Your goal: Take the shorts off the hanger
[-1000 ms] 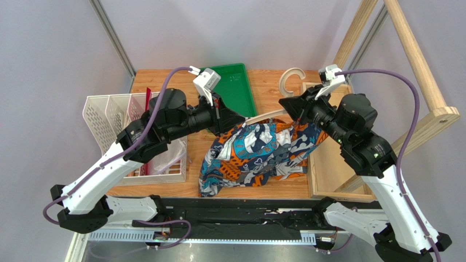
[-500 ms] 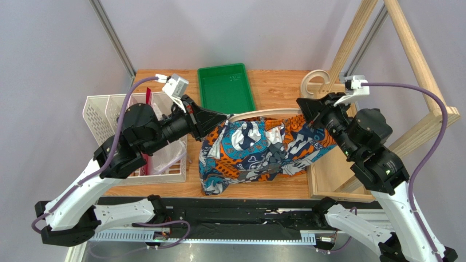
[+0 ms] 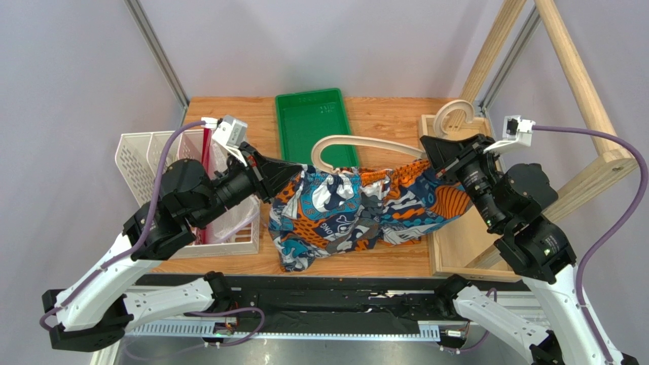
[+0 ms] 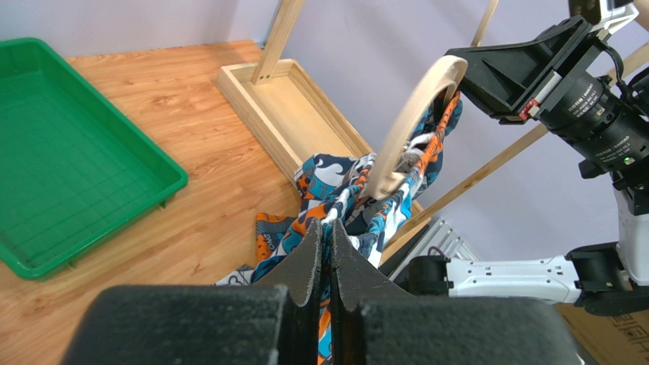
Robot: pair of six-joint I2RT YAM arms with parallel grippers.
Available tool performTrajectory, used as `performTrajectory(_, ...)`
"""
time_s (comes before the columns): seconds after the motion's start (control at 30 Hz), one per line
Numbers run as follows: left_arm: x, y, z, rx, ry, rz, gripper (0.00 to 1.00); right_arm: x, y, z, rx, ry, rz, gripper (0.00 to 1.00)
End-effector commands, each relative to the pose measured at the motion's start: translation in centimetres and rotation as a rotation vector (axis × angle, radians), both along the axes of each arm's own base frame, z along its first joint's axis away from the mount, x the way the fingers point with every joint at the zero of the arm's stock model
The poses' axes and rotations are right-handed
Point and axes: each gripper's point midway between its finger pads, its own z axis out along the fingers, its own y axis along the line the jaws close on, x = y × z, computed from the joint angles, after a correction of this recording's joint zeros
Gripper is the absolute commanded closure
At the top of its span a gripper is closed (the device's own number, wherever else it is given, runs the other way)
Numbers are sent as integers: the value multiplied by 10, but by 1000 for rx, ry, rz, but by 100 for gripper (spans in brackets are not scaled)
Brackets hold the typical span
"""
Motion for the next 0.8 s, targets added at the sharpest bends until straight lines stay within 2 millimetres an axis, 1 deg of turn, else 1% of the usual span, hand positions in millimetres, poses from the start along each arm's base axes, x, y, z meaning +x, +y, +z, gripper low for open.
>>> performTrajectory(0.0,2,-2,14,-50,-19,5,100,-17,39,46,195,-74,226,100)
performTrajectory(0.03,4,-6,11,-46,-12,0,100,-21,50,52,224,-72,288,100)
performTrajectory(0.07,4,-9,11,-46,-12,-4,100,-34,72,56,274,-42,434,100)
performTrajectory(0.1,6,-11,10,-48,-12,-8,100,-40,80,71,315,-77,496,100)
performTrajectory(0.17,9,-17,7,-42,-6,-9,100,-49,94,79,371,-63,605,100)
performTrajectory(0.2,11,-19,7,-44,-5,-9,100,-53,96,91,382,-96,633,100)
performTrajectory(0.27,13,-24,4,-43,3,-12,100,-57,102,95,373,-96,676,100)
performTrajectory(0.3,14,-26,5,-51,1,-18,100,-55,106,95,371,-85,686,100)
performTrajectory(0.37,18,-30,4,-53,12,-14,100,-58,108,97,379,-81,711,100)
performTrajectory(0.4,22,-32,2,-46,18,-9,100,-61,107,102,384,-101,721,100)
performTrajectory(0.43,25,-32,3,-44,18,-5,100,-62,106,103,384,-106,721,100)
performTrajectory(0.47,26,-32,8,-46,16,-6,100,-63,105,104,383,-114,716,100)
performTrajectory(0.5,34,-34,4,-32,29,5,100,-66,103,108,384,-129,717,100)
performTrajectory(0.53,36,-35,6,-28,29,5,100,-69,102,113,389,-147,725,100)
performTrajectory(0.57,36,-36,13,-34,25,-9,100,-73,101,122,406,-175,742,100)
performTrajectory(0.63,44,-43,9,-15,34,-8,100,-77,104,135,460,-176,784,100)
performTrajectory(0.67,45,-45,12,-19,29,-13,100,-89,102,151,467,-222,828,100)
performTrajectory(0.7,49,-50,9,-10,37,-15,100,-90,102,156,460,-232,832,100)
performTrajectory(0.73,52,-51,7,-6,40,-13,100,-86,102,158,448,-234,814,100)
performTrajectory(0.77,53,-52,10,-7,39,-14,100,-85,99,158,423,-226,787,100)
